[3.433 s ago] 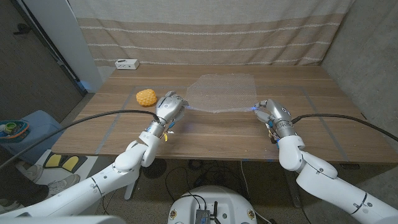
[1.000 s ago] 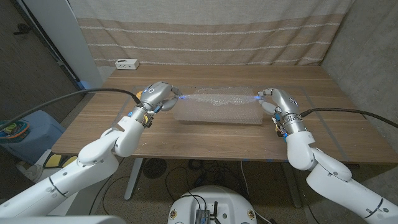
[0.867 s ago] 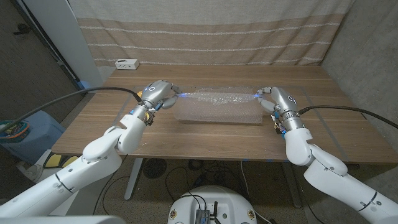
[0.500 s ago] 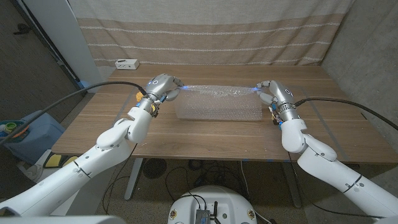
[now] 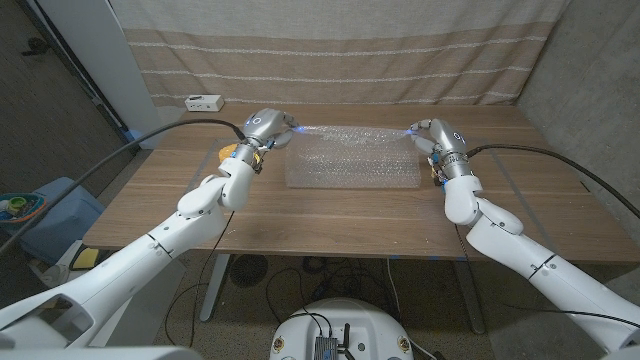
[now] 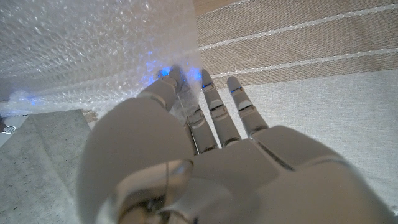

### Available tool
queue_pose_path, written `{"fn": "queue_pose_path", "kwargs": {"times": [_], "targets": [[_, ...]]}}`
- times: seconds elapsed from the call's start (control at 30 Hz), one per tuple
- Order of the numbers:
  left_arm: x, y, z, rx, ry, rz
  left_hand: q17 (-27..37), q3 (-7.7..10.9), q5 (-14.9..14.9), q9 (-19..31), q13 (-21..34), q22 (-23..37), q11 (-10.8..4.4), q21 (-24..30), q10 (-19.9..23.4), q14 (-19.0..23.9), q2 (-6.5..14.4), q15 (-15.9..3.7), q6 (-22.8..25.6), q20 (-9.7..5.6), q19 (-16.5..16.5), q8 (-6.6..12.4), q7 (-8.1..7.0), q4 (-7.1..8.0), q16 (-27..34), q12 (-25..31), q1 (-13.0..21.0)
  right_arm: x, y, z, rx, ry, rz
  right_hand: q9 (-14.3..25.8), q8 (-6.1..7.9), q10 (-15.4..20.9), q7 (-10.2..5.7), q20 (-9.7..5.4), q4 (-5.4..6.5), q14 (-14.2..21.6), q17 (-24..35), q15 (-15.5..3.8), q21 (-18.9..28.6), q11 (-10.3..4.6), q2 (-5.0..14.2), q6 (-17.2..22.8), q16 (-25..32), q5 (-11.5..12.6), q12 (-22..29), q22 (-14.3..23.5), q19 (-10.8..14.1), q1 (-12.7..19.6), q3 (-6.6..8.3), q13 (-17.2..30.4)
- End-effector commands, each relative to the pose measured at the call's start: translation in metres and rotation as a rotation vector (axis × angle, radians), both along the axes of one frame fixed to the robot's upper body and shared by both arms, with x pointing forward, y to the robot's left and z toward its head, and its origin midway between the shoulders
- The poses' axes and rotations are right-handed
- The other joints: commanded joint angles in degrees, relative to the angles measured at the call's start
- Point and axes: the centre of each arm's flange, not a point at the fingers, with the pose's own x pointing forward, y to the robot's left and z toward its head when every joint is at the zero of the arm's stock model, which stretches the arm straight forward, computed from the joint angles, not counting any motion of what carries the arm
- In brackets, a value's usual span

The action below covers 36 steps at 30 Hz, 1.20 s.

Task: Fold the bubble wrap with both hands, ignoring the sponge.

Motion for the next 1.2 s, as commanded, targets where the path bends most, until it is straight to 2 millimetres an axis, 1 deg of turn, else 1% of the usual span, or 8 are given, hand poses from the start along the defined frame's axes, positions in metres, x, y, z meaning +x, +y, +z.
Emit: {"fn": "queue_pose_path", "kwargs": {"times": [0.03,0.63,0.87,0.93,1.0,1.03,1.1,1.2], "targets": [[0.031,-0.007,0.012,0.012,-0.002,0.033,0.2,-0.34,0.4,0.1,3.3,0.2,-2.78,0.3,3.5,0.6,0.0,-7.38,0.5,-0.01,0.4,-0.31,-0.13,0.13,-0.1,0.8,0.6,0.035,0.001,0.015,-0.010,0.019,-0.029,0.1,0.04,0.3,0.14,-0.17,0.47,0.4,0.2,-7.18,0.2,0.04,-0.07,0.3,0.1,0.4,-0.3,0.2,0.6,0.7,0.09,0.1],[0.078,-0.021,0.015,0.083,0.040,0.106,0.2,-0.53,0.4,0.1,3.6,0.2,-2.96,0.3,3.5,0.6,-0.1,-7.38,0.6,-0.01,0.2,-0.75,-0.21,0.26,-0.5,0.5,0.6,0.086,0.010,0.023,-0.084,0.123,-0.100,0.1,-0.07,0.2,-0.02,-0.28,0.52,0.3,0.5,-7.26,0.2,-0.06,0.04,0.3,0.2,0.3,-0.6,0.2,0.7,0.9,-0.18,0.2],[0.094,-0.025,0.013,0.104,0.063,0.140,0.1,-0.60,0.4,0.1,3.6,0.1,-2.67,0.3,2.9,0.3,-0.1,-7.30,0.1,0.05,-0.1,-1.18,-0.26,0.30,-0.8,0.0,0.5,0.100,0.012,0.023,-0.108,0.171,-0.130,0.1,-0.53,-0.3,-0.68,-0.24,0.65,-0.1,0.6,-7.16,0.2,-0.13,0.08,-0.6,0.1,0.3,-0.9,0.2,0.6,0.8,-0.29,0.2],[0.098,-0.026,0.013,0.112,0.069,0.148,0.1,-0.56,0.5,0.0,3.5,0.1,-2.43,0.3,1.7,0.1,-0.1,-7.08,-0.9,0.10,-0.3,-1.73,-0.54,0.42,-1.1,-0.7,0.5,0.103,0.012,0.024,-0.108,0.185,-0.135,0.1,-1.25,-1.2,-1.37,-0.17,0.83,-0.6,0.6,-6.72,0.2,-0.16,0.12,-2.1,-0.2,0.3,-1.3,0.2,0.6,0.7,-0.40,0.2],[0.101,-0.027,0.013,0.126,0.082,0.162,0.4,-0.73,0.5,-0.1,3.1,0.1,-2.60,0.1,-1.3,-0.9,0.1,-6.41,-4.4,0.49,-1.0,-3.56,-1.00,0.74,-1.6,-2.6,0.2,0.105,0.013,0.024,-0.110,0.204,-0.139,0.0,-2.57,-2.9,-2.45,-0.06,0.84,-1.3,0.6,-6.35,0.0,-0.18,0.10,-4.7,-0.6,0.3,-2.0,0.2,0.3,0.7,-0.39,0.3],[0.102,-0.027,0.013,0.130,0.086,0.169,0.4,-0.84,0.5,-0.2,2.8,0.1,-2.36,0.1,-2.2,-1.6,0.0,-6.32,-5.6,0.52,-1.2,-4.27,-1.13,0.89,-1.9,-3.3,-0.1,0.105,0.013,0.025,-0.111,0.216,-0.138,-0.1,-3.42,-3.9,-3.03,0.07,1.02,-1.6,0.5,-6.27,0.0,-0.23,0.00,-6.5,-0.9,0.3,-2.4,0.2,0.1,0.5,-0.48,0.3],[0.104,-0.027,0.013,0.130,0.100,0.179,0.7,-1.36,0.7,-0.5,1.8,0.0,-1.75,-0.3,-8.0,-3.3,-0.4,-5.30,-11.0,0.96,-2.4,-7.20,-1.77,1.12,-2.7,-6.9,-0.9,0.106,0.013,0.025,-0.106,0.220,-0.143,-0.3,-6.09,-6.4,-4.41,0.30,1.10,-2.3,0.4,-5.92,-0.2,-0.08,-0.16,-11.6,-1.5,0.4,-3.2,0.2,-0.3,0.2,-0.56,0.4],[0.106,-0.026,0.012,0.110,0.100,0.183,0.8,-2.00,0.7,-0.7,1.2,0.0,-0.78,-0.4,-11.4,-5.1,-0.8,-4.21,-14.7,1.28,-2.8,-8.89,-1.39,1.42,-3.2,-9.0,-1.9,0.106,0.012,0.025,-0.091,0.218,-0.157,-0.3,-8.21,-9.3,-5.15,0.55,1.28,-3.1,0.6,-5.73,-0.3,-0.16,-0.38,-15.6,-1.9,0.4,-3.7,0.2,-0.6,-0.2,-1.07,0.4]]}}
